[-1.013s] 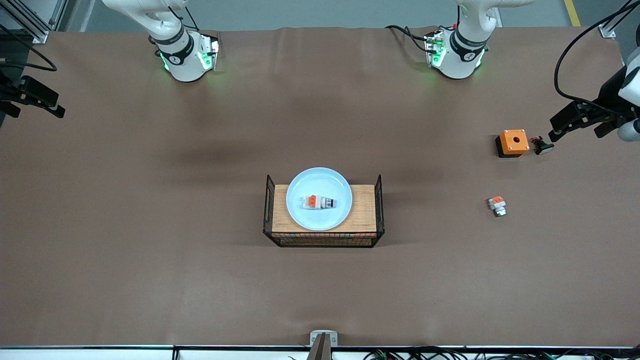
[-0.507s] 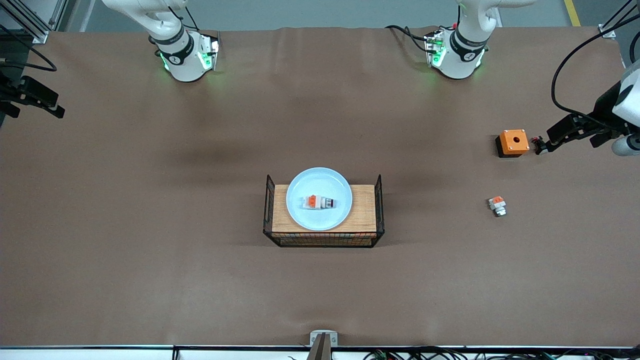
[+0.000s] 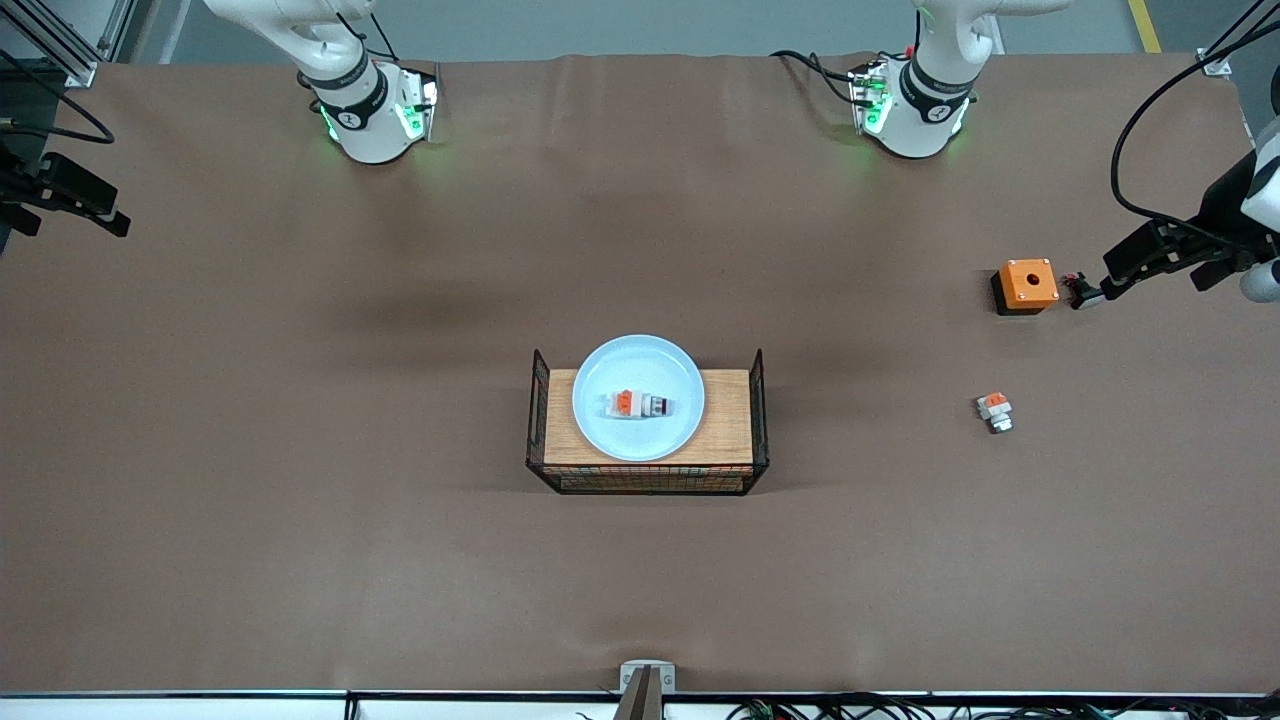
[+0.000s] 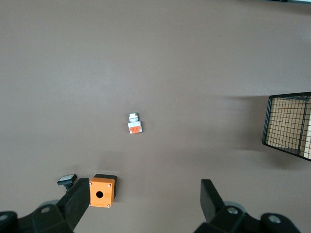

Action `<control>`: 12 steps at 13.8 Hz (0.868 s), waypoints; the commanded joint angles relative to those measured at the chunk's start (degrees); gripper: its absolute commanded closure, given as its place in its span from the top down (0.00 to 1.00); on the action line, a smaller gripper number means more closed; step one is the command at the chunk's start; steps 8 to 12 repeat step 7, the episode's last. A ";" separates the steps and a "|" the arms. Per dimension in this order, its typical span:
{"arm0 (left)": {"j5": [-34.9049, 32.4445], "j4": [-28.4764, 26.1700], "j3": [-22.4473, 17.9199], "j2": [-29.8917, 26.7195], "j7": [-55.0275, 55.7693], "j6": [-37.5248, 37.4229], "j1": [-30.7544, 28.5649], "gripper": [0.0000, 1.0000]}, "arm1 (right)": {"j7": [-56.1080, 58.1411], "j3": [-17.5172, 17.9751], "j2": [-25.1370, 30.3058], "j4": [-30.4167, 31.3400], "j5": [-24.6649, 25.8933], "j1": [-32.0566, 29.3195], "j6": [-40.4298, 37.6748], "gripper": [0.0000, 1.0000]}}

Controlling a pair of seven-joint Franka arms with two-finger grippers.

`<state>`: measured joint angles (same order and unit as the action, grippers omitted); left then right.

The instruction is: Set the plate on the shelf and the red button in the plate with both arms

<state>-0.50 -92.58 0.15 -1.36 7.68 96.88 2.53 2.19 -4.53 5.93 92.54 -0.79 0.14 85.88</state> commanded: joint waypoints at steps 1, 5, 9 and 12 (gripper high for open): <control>0.59 1.51 -0.06 -0.05 -0.65 -0.46 0.28 1.00 | 0.72 0.05 1.18 1.07 0.26 -0.40 0.26 1.00; 0.41 2.31 -0.06 0.31 -1.18 -0.46 0.28 1.00 | 0.80 0.05 1.18 1.07 0.35 -0.84 0.08 1.00; 0.41 2.31 -0.06 0.31 -1.18 -0.38 0.46 1.00 | 0.72 0.05 1.18 0.98 0.35 -0.75 0.08 1.00; 0.41 2.31 -0.06 0.31 -1.18 -0.38 0.46 1.00 | 0.72 0.05 1.18 0.98 0.35 -0.75 0.08 1.00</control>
